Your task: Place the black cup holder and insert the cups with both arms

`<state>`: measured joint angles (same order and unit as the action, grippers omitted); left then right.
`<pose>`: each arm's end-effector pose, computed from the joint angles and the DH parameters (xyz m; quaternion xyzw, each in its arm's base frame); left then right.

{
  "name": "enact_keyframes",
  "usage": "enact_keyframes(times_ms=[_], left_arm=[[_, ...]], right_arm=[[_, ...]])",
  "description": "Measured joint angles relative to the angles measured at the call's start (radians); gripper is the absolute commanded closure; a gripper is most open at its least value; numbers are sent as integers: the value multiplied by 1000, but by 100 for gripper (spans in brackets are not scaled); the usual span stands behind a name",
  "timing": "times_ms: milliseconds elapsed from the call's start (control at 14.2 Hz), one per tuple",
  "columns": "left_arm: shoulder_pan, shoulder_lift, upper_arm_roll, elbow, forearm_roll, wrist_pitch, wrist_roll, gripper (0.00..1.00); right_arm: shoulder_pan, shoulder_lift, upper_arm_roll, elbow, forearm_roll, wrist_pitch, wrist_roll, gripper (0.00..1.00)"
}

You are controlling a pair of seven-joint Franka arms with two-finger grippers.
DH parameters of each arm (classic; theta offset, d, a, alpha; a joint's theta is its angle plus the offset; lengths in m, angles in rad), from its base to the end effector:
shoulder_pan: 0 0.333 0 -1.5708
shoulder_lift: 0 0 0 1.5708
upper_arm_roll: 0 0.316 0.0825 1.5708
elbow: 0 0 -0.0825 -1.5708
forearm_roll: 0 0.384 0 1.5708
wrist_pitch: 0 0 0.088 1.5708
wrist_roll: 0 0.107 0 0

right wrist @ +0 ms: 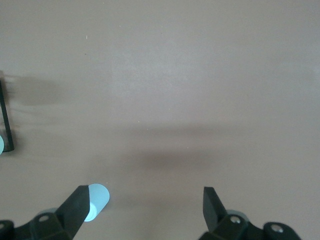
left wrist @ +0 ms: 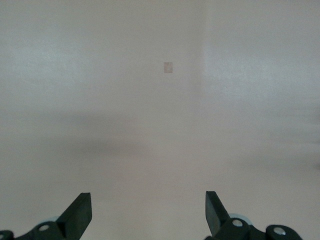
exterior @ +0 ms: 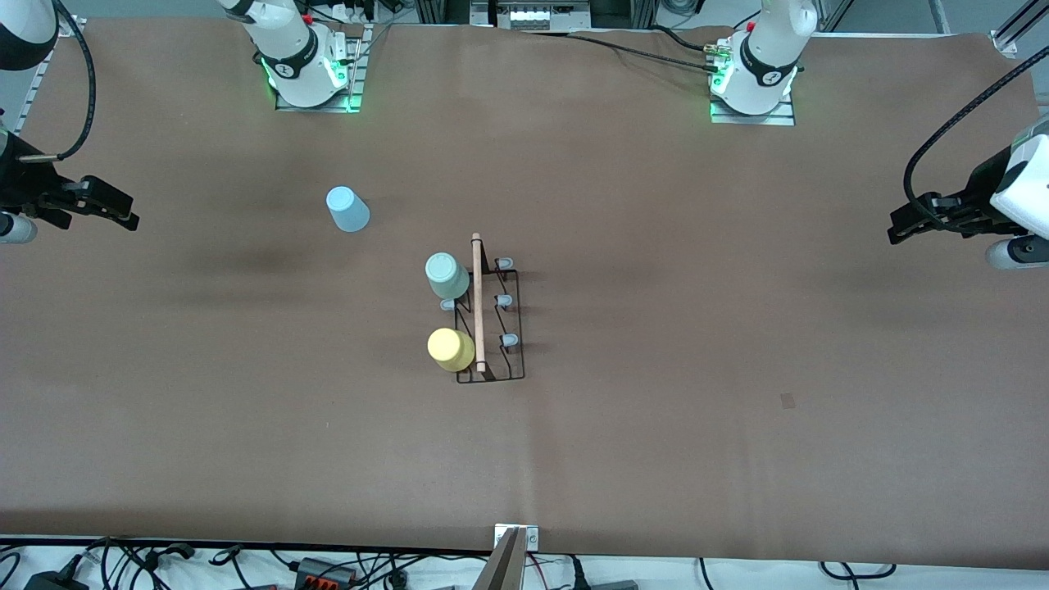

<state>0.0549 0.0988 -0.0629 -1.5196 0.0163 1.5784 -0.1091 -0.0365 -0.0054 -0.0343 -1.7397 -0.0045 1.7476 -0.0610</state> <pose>0.5844 -0.0011 0.5931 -0.9985 -0.0504 0.0196 0.0062 0.5611 -0.0402 0.5625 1.0000 -0.0045 0.0065 0.0026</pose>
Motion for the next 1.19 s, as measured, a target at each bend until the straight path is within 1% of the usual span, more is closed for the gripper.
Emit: enact_keyframes(times_ms=[773,1195], left_arm=[[0,0,0,0,0,0,0,0],[0,0,0,0,0,0,0,0]], right_arm=[[-4,0,4,0,0,-2,0,0],[-10,0,17,0,0,-3,1,0]])
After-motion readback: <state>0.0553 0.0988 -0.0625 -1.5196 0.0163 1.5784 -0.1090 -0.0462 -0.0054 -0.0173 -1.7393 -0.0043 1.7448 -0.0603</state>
